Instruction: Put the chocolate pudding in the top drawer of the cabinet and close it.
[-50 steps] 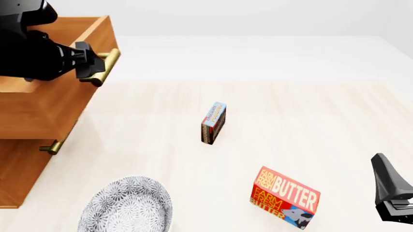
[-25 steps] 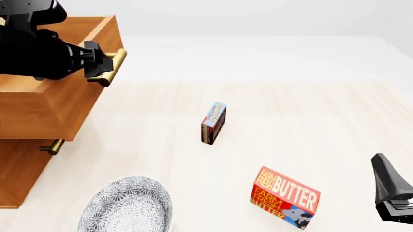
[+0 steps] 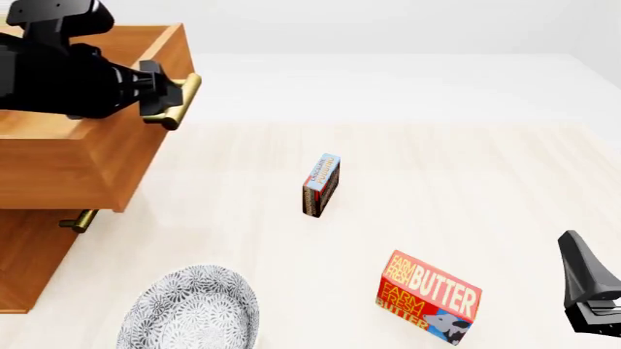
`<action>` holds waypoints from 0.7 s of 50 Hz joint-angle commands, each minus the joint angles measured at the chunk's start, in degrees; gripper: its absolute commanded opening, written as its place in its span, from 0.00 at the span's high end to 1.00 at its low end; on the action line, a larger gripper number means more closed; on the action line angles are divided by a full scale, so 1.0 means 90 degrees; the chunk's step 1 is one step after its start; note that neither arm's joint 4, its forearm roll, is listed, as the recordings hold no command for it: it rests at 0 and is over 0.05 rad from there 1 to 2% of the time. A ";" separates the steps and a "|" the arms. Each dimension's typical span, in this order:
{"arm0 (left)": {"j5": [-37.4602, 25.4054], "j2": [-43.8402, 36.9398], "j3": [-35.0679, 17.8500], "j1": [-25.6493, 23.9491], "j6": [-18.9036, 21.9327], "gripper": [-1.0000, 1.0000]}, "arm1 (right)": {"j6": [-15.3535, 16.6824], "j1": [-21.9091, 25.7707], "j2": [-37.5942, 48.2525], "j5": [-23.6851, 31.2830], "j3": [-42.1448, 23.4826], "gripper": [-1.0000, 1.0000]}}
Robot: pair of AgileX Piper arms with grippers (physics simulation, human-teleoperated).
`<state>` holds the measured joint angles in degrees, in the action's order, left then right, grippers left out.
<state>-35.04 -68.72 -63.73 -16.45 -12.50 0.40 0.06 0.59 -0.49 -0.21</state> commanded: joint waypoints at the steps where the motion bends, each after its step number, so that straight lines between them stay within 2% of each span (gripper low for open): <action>1: 0.0186 -0.0438 0.0205 -0.0150 0.0143 0.00 | 0.0000 0.0000 -0.0001 0.0000 0.0000 0.00; 35: 0.0645 -0.0773 0.0040 -0.0638 0.0078 0.00 | -0.0001 0.0002 0.0004 0.0000 0.0000 0.00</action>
<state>-31.69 -69.89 -63.70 -18.95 -14.12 0.40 0.07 0.60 -0.49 -0.21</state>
